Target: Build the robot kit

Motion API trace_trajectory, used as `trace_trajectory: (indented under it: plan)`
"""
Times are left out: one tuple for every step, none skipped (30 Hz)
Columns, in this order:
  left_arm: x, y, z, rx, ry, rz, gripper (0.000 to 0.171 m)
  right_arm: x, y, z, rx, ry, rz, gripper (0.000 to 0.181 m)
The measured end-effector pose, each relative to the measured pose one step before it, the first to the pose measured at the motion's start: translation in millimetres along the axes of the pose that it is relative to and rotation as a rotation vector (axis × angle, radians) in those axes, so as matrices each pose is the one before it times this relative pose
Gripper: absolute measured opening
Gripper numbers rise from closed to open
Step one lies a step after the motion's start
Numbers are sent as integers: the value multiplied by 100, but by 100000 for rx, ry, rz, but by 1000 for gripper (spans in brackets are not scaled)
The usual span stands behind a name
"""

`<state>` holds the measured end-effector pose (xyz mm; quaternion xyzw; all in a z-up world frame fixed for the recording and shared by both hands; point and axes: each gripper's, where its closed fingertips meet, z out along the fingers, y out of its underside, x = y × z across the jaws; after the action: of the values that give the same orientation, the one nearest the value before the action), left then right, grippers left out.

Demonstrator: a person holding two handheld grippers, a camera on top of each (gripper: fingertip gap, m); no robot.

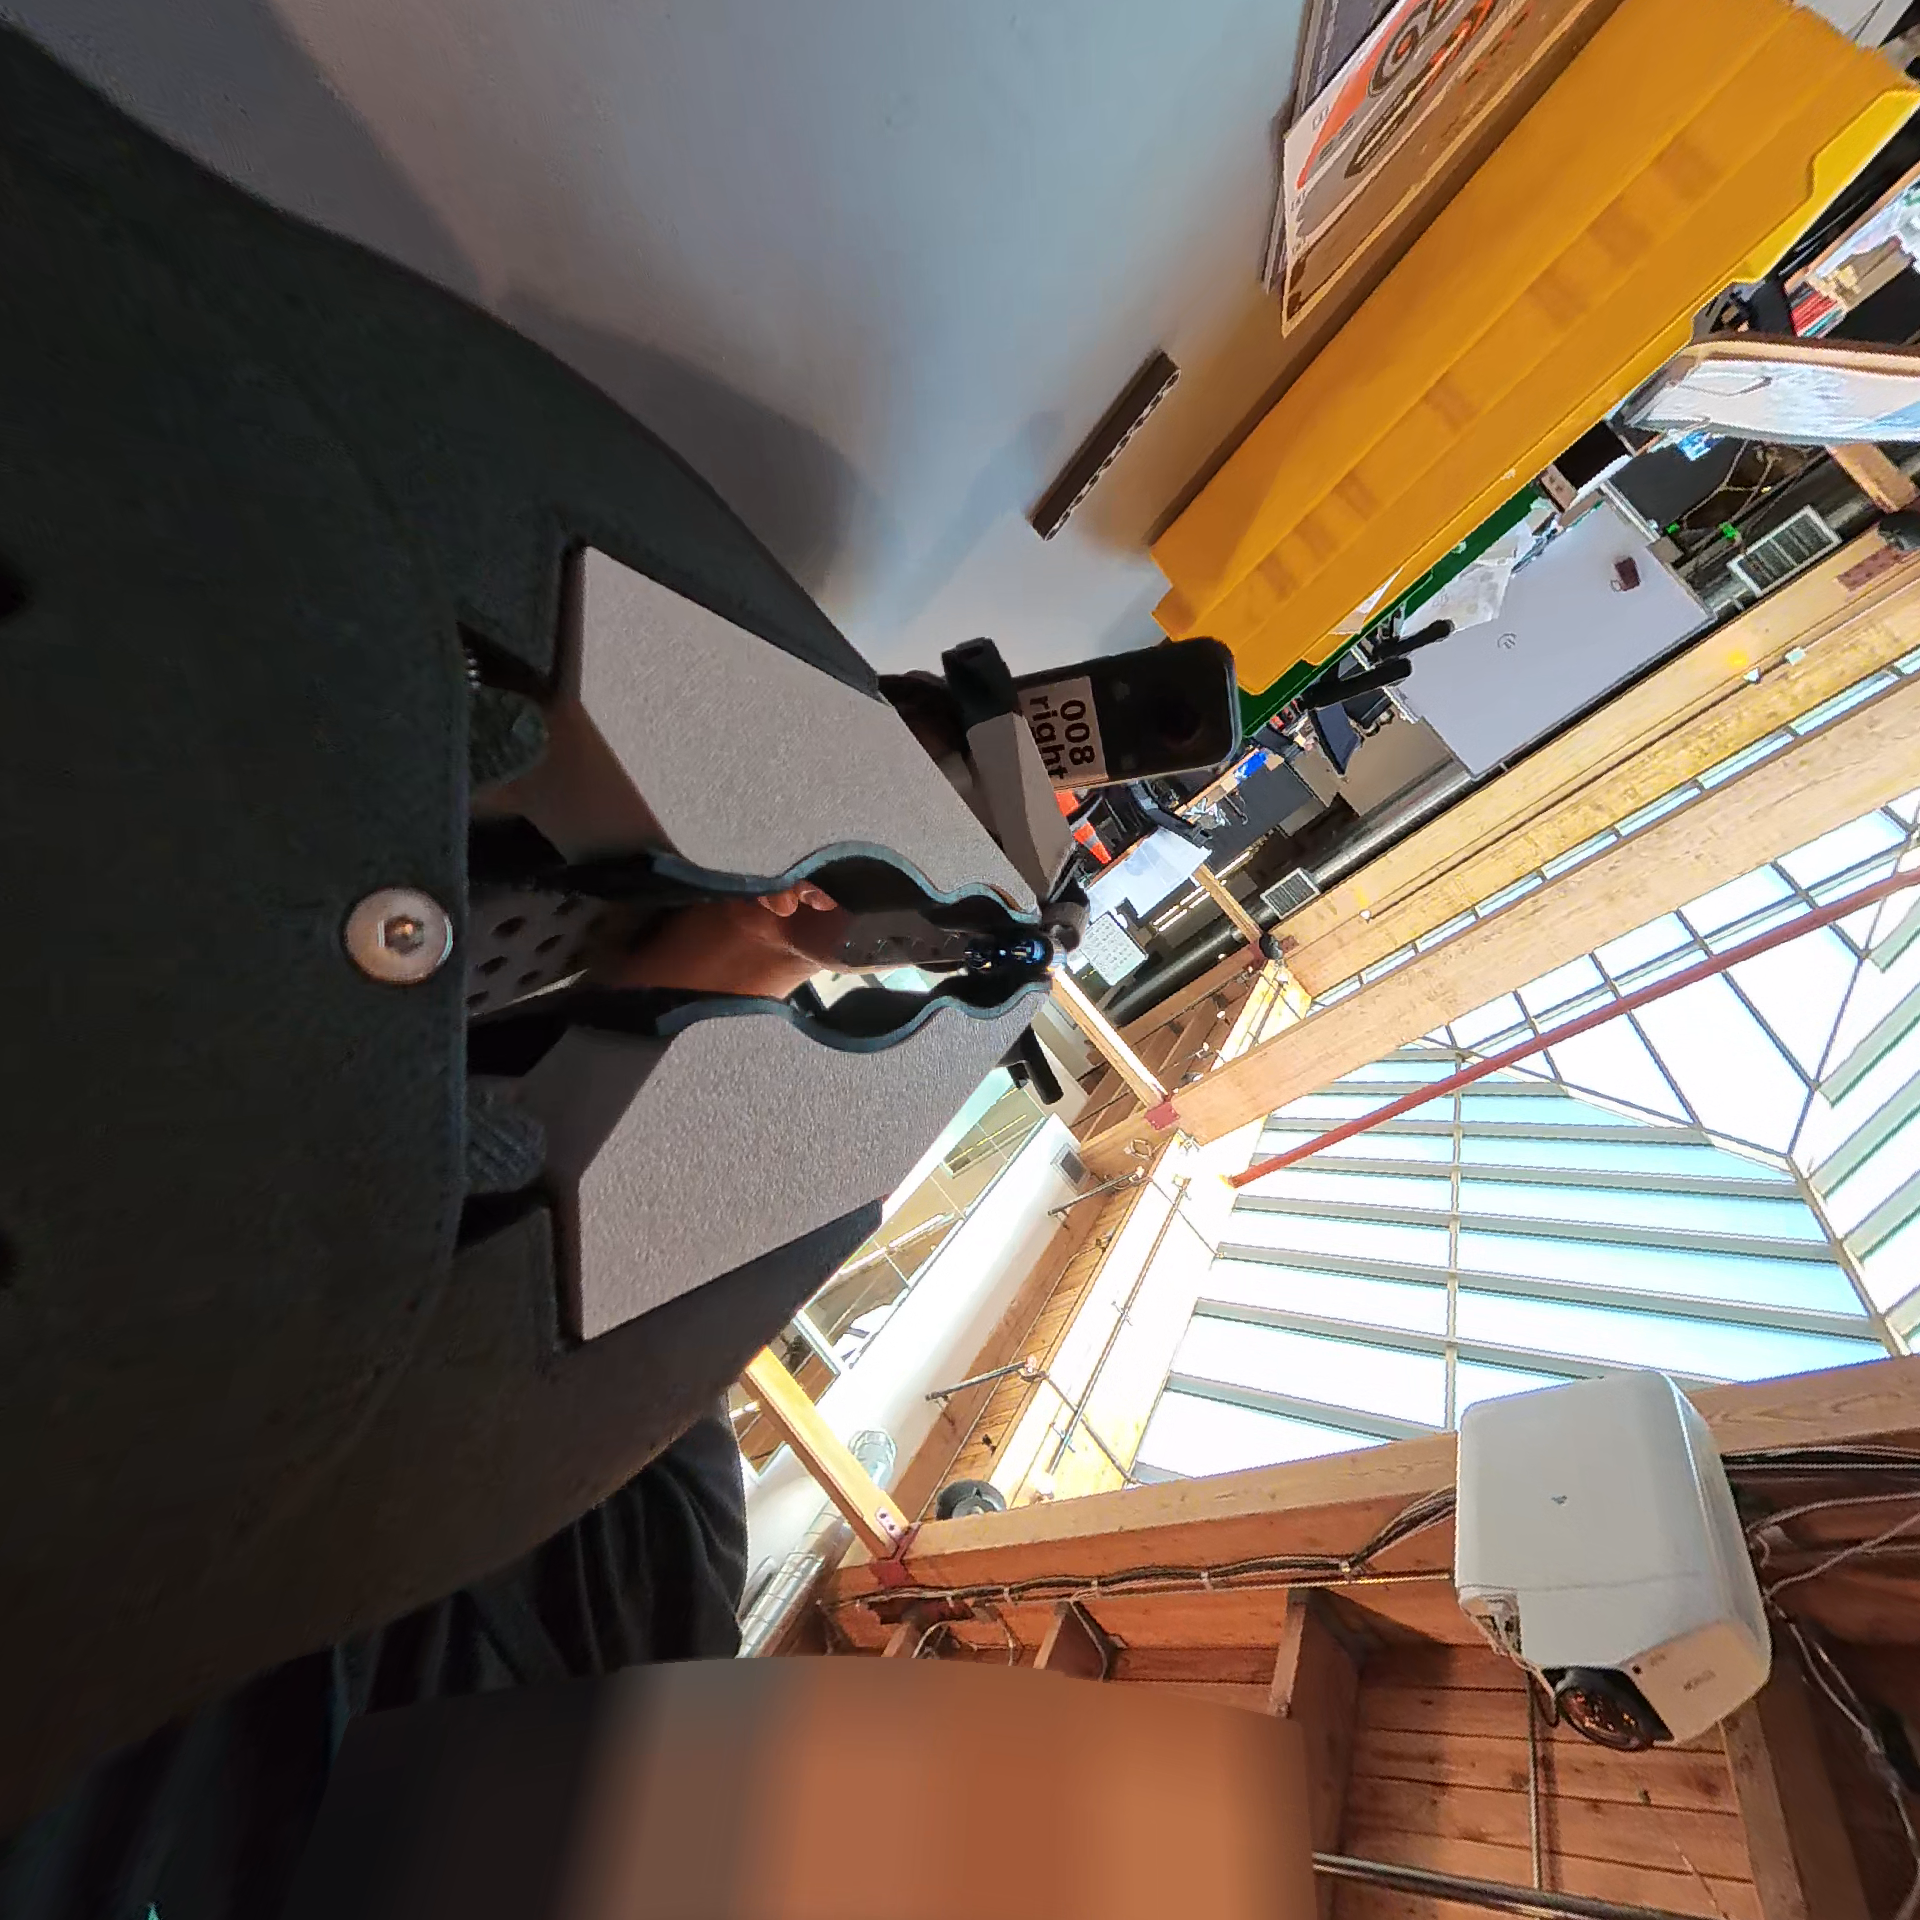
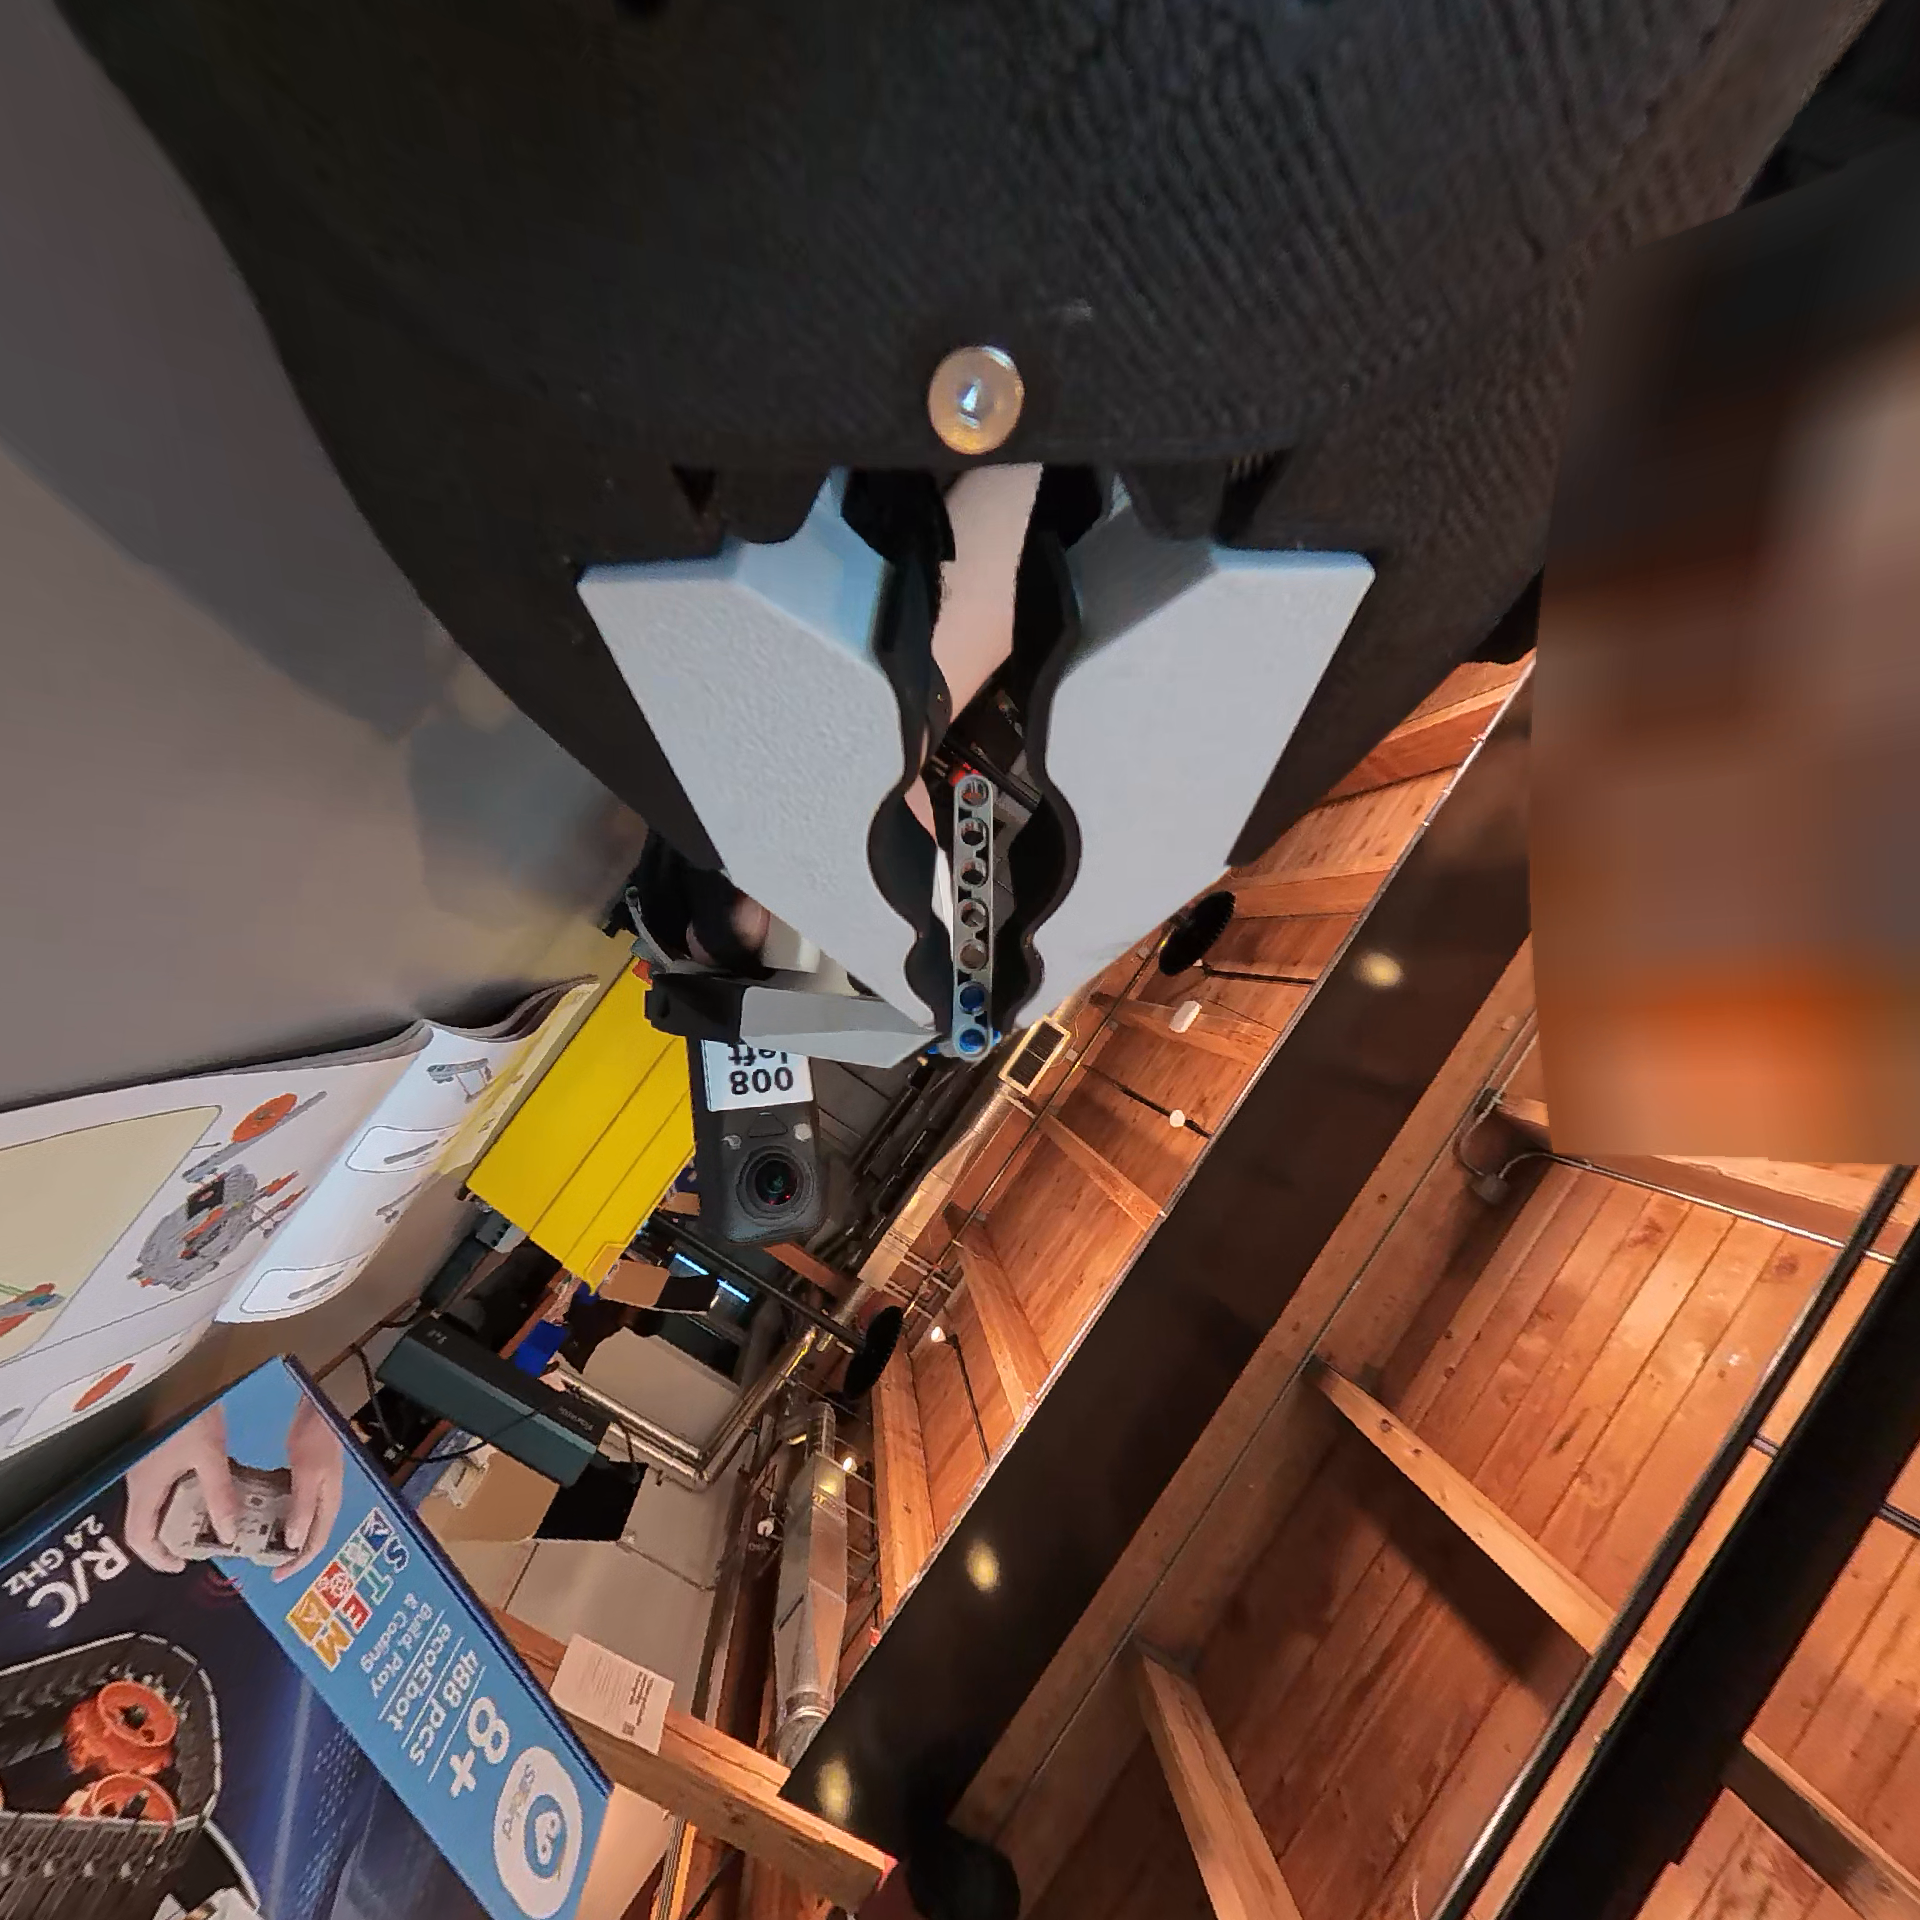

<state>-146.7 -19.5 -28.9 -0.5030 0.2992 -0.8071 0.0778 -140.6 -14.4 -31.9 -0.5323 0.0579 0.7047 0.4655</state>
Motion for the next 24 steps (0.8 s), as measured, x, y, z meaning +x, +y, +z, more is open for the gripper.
trace_trajectory:
  plan:
    - [-40,12,-12,-14,-425,273,5,20,4,-9,67,-131,312,4]
    - [-9,13,-4,23,-320,446,5,-9,-2,-7,125,-102,-132,4]
    - [-42,9,13,98,-526,498,5,-23,-14,-26,348,-320,122,4]
    - [-20,11,19,234,-250,232,5,4,-30,-23,530,-116,180,4]
    - [139,11,49,156,932,-186,5,-166,36,5,-207,-1187,288,4]
    - [175,5,58,197,1224,-539,5,-230,39,50,-295,-1662,380,5]
    - [22,-34,6,426,315,-395,5,-19,-29,13,203,-420,147,4]
    - [-25,-7,-24,153,85,-422,5,36,-2,-6,-98,24,21,4]
    - [36,8,-16,-57,422,-531,5,-54,45,15,-435,-442,27,4]
    - [2,-33,-27,208,192,-352,5,-70,51,32,-393,-586,174,4]
    - [-116,-24,-39,225,-595,-47,5,5,182,52,-1216,-314,734,4]
    - [-10,15,-19,-152,61,-482,5,-18,25,26,-176,-337,268,4]
    - [12,18,0,-146,22,157,5,-19,26,-6,-450,-35,-391,4]
    - [-56,32,-3,-274,-730,656,5,44,-15,-35,-213,629,-661,4]
    - [-61,58,-8,-527,-851,883,5,61,10,-40,-302,756,-721,4]
    - [-7,33,-28,-556,-565,672,5,13,59,8,-534,298,-372,4]
    - [-78,52,-17,-391,-875,586,5,60,30,24,-176,436,88,4]
    - [-170,210,59,-1180,-1312,626,6,121,110,32,-455,631,57,5]
    - [-53,125,79,-569,-563,428,6,-21,42,27,-205,-252,377,4]
    - [-8,44,25,-200,-180,107,6,-15,8,-28,-125,6,335,4]
    - [-112,62,-39,-371,-631,-55,6,136,53,-49,-635,1780,-1195,4]
    - [-73,94,-47,-647,-282,-221,6,139,120,-48,-1142,1952,-1648,5]
    - [215,97,37,-484,1497,-483,6,-230,139,26,-1064,-1335,351,5]
    - [396,42,115,-88,2520,-544,5,-470,72,62,-452,-3945,2172,5]
